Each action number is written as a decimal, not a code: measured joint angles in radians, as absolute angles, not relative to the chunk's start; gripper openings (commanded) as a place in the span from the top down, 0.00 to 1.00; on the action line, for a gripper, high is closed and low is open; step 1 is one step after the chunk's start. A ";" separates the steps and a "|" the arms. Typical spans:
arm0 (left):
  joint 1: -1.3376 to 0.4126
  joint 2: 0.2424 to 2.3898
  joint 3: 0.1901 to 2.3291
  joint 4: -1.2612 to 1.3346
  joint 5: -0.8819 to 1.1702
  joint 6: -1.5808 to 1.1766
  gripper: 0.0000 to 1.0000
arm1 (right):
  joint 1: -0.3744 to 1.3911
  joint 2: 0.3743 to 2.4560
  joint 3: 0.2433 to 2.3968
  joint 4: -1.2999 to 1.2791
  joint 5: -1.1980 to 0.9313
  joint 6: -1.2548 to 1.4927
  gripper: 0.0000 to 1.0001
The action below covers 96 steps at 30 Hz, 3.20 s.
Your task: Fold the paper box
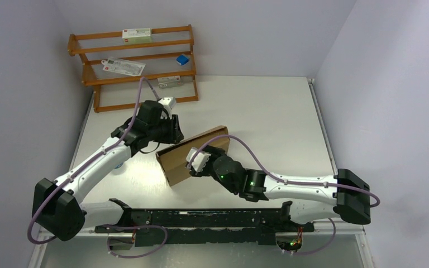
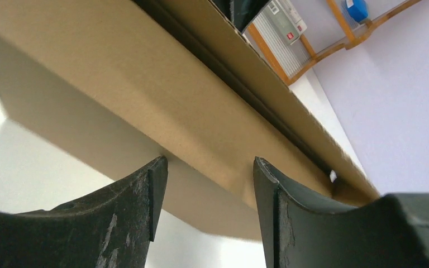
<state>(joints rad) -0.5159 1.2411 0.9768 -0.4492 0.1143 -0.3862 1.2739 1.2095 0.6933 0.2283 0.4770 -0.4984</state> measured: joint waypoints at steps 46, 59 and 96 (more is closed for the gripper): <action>-0.451 1.081 0.781 -0.486 -0.146 -0.597 0.51 | 1.099 1.223 0.693 0.159 0.400 0.025 0.40; -0.621 1.127 0.772 -0.513 -0.270 -0.677 0.52 | 1.129 1.358 0.778 0.144 0.445 0.152 0.41; -0.569 1.124 0.910 -0.556 -0.414 -0.646 0.37 | 1.101 1.293 0.835 0.080 0.591 0.250 0.36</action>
